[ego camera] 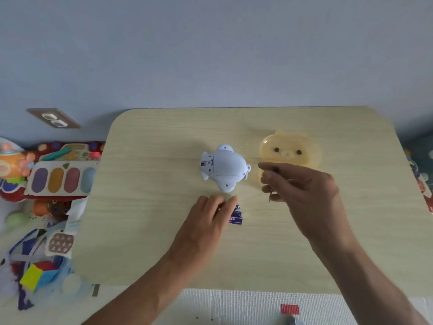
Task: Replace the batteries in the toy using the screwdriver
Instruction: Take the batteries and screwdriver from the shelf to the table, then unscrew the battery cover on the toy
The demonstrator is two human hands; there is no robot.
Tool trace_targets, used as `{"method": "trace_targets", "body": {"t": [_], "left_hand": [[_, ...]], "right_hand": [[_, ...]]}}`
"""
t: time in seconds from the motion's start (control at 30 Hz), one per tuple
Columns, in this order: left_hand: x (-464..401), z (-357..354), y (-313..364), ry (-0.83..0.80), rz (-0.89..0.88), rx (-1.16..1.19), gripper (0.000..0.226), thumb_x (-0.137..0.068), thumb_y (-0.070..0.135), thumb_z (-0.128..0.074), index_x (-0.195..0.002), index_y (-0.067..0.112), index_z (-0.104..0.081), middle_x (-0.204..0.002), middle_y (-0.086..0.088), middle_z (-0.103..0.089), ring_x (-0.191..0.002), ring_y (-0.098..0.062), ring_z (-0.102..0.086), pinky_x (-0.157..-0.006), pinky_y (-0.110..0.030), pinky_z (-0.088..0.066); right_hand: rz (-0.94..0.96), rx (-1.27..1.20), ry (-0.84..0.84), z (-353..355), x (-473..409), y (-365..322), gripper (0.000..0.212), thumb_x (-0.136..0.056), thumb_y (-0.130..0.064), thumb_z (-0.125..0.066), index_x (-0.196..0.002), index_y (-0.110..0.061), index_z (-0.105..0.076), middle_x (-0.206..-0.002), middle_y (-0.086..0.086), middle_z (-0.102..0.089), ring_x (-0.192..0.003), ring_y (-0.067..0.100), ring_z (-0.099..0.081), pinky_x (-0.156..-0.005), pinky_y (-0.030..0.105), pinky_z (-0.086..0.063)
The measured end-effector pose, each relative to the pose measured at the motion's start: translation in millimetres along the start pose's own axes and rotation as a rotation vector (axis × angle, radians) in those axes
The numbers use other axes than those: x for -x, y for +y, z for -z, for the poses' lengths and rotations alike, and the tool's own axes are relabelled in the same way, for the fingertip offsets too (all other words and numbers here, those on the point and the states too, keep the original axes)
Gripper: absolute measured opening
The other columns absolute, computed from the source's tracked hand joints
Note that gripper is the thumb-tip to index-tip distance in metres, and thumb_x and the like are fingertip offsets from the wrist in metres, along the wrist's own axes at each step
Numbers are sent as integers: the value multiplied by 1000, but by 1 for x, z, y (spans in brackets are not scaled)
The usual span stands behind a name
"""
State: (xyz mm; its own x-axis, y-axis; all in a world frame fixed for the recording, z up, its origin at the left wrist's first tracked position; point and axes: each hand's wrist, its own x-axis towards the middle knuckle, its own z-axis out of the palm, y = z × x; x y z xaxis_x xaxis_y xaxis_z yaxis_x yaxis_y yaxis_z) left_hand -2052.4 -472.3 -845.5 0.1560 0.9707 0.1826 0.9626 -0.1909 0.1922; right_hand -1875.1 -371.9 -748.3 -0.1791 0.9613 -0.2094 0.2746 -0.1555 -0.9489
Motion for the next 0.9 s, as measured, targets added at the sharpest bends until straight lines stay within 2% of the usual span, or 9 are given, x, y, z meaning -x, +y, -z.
{"method": "trace_targets", "body": {"t": [0.1, 0.17, 0.2, 0.3, 0.37, 0.5, 0.7, 0.9], "left_hand": [[5, -5, -1, -13, -5, -5, 76, -69, -13, -62, -142, 9, -59, -111, -4, -59, -85, -23, -61, -76, -35, -59], [8, -12, -4, -32, 16, -13, 85, -65, 0, -87, -144, 11, -57, -115, -3, -58, -86, -23, -61, -74, -38, -60], [9, -16, -6, -21, 12, -19, 84, -67, 12, -91, -144, 12, -57, -116, -3, -58, -85, -23, -61, -72, -40, -60], [10, -23, -9, 55, -23, -53, 68, -84, 41, -68, -144, 14, -53, -117, 0, -51, -86, -22, -53, -69, -39, -57], [9, -25, -12, 66, -22, -56, 67, -87, 47, -59, -145, 16, -50, -118, 1, -46, -88, -20, -42, -69, -38, -56], [11, -26, -13, 76, -35, -53, 61, -93, 52, -41, -143, 19, -52, -118, 3, -46, -89, -18, -39, -70, -36, -55], [12, -25, -18, 83, -12, 75, 63, -91, 59, -37, -143, 24, -47, -120, 9, -45, -95, -11, -39, -79, -31, -56], [16, -16, -22, 71, 5, 152, 80, -84, 70, -37, -145, 20, -46, -125, 9, -45, -102, -8, -43, -83, -31, -61]], "right_hand": [[48, -51, 10, -1, -4, 1, 15, -88, -17, -71, -93, -28, -80, -77, -4, -77, -72, 17, -73, -72, 34, -63], [79, -89, 22, 1, -7, 1, 14, -88, -17, -71, -93, -26, -80, -79, -2, -78, -72, 16, -74, -71, 33, -62], [95, -107, 26, 2, -7, 2, 14, -88, -17, -71, -94, -25, -80, -80, -1, -78, -72, 17, -74, -71, 32, -61], [138, -145, 35, 4, -9, 2, 15, -89, -17, -69, -97, -23, -80, -82, 2, -78, -74, 19, -75, -69, 30, -62], [153, -170, 41, 5, -9, 3, 15, -90, -16, -69, -98, -21, -80, -82, 4, -78, -76, 22, -75, -69, 30, -62], [157, -206, 43, 6, -9, 8, 15, -90, -17, -68, -99, -18, -80, -85, 8, -77, -79, 26, -75, -72, 34, -63], [184, -221, 38, 3, -6, 4, 16, -89, -18, -68, -101, -18, -79, -88, 12, -76, -81, 28, -74, -72, 37, -62], [202, -229, 14, -9, -7, -5, 16, -89, -19, -68, -100, -19, -79, -87, 9, -76, -81, 28, -74, -76, 39, -62]]}}
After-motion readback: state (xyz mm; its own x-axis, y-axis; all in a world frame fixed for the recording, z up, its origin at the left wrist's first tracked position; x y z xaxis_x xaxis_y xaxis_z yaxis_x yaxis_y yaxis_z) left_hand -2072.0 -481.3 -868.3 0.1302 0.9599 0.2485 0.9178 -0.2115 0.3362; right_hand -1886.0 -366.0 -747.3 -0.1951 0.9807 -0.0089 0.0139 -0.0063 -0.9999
